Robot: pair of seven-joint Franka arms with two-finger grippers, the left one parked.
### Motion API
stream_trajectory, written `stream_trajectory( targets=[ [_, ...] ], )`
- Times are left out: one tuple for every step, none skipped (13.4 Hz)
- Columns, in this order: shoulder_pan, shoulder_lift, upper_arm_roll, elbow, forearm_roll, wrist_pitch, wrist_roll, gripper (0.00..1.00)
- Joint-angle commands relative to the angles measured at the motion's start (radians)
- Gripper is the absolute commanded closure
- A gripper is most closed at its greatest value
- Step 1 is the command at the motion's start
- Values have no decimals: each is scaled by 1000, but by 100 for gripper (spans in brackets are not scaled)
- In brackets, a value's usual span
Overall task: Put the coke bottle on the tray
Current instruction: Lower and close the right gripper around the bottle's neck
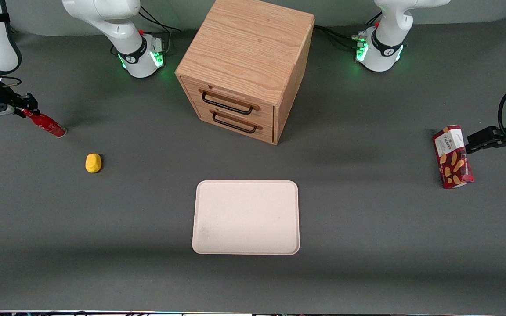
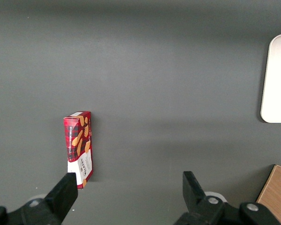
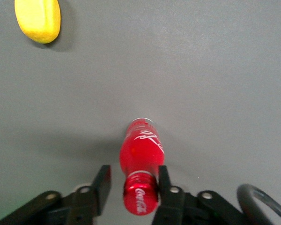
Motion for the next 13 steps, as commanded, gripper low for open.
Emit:
stream_trajectory(
  targets=[
    [9, 5, -13, -3, -11, 12, -21, 90],
    [9, 5, -13, -3, -13, 10, -21, 96],
    [9, 5, -13, -3, -13, 8, -30, 100],
    [9, 6, -13, -2, -13, 7, -36, 100],
    [9, 6, -13, -2, -13, 5, -38, 100],
    [15, 5, -13, 1, -13, 5, -38, 100],
    [35, 5, -11, 11, -13, 4, -35, 100],
    [46, 2, -11, 24, -13, 2, -27, 100],
    [47, -1, -5, 35, -13, -17, -21, 100],
    [49, -7, -2, 59, -11, -53, -18, 100],
    [53, -7, 1, 86, -7, -86, -16, 100],
    [75, -10, 1, 124, 6, -122, -16, 100],
    [89, -10, 1, 170, 19, -174, -18, 100]
  ],
)
